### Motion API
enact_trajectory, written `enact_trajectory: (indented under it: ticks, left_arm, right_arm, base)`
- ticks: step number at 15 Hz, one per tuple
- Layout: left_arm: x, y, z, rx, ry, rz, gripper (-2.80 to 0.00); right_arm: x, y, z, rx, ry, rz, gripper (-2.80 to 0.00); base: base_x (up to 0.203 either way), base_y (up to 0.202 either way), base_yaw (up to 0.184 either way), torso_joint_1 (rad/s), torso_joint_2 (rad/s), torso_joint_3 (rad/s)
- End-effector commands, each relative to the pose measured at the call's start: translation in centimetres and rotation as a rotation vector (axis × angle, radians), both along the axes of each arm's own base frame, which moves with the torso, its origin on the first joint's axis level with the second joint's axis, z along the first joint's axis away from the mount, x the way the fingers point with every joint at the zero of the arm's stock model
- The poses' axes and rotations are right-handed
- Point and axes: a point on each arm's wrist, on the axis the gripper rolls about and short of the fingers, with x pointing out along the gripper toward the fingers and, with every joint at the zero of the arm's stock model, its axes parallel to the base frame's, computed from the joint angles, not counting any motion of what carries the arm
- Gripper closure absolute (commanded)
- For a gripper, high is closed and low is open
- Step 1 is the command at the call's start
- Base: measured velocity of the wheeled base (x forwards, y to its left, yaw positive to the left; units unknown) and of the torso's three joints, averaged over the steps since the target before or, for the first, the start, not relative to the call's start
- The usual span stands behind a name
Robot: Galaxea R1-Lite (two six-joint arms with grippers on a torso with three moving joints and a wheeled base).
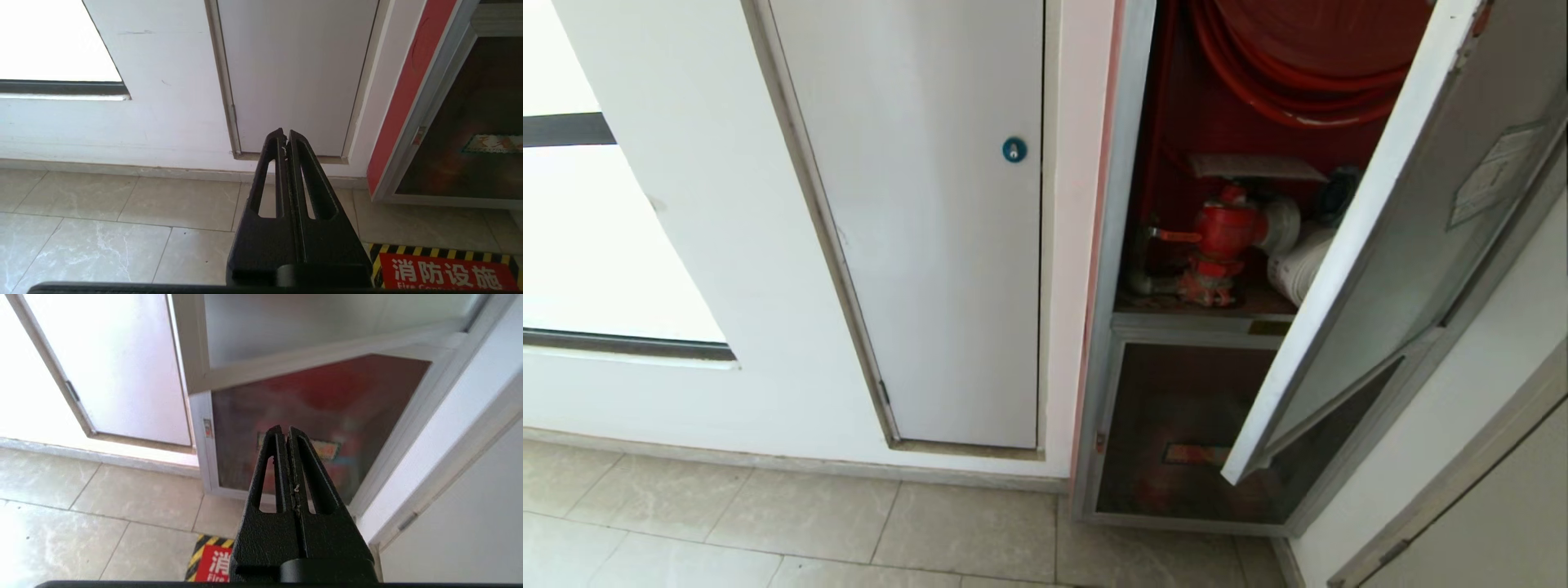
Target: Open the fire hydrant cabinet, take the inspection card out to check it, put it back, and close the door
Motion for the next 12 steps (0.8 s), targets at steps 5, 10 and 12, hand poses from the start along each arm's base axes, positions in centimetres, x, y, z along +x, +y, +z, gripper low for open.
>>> enact_trajectory:
  ticks: [5,10,12]
  left_arm:
    - [0.05,0.00,-0.12,0.001,0.006,0.000,0.00]
    - [0.04,0.03,-0.12,-0.021,0.006,0.012,0.00]
    - [0.04,0.03,-0.12,-0.021,0.006,0.012,0.00]
  right_arm:
    - [0.01,0.00,0.01,-0.001,0.001,0.001,0.00]
    - [0.01,0.00,0.01,-0.001,0.001,0.001,0.00]
    - [0.01,0.00,0.01,-0.001,0.001,0.001,0.00]
  base:
    - [-0.171,0.000,0.001,-0.001,0.00,0.004]
    - [0.000,0.000,0.000,0.005,0.00,-0.002]
    - [0.000,0.000,0.000,0.000,0.00,0.000]
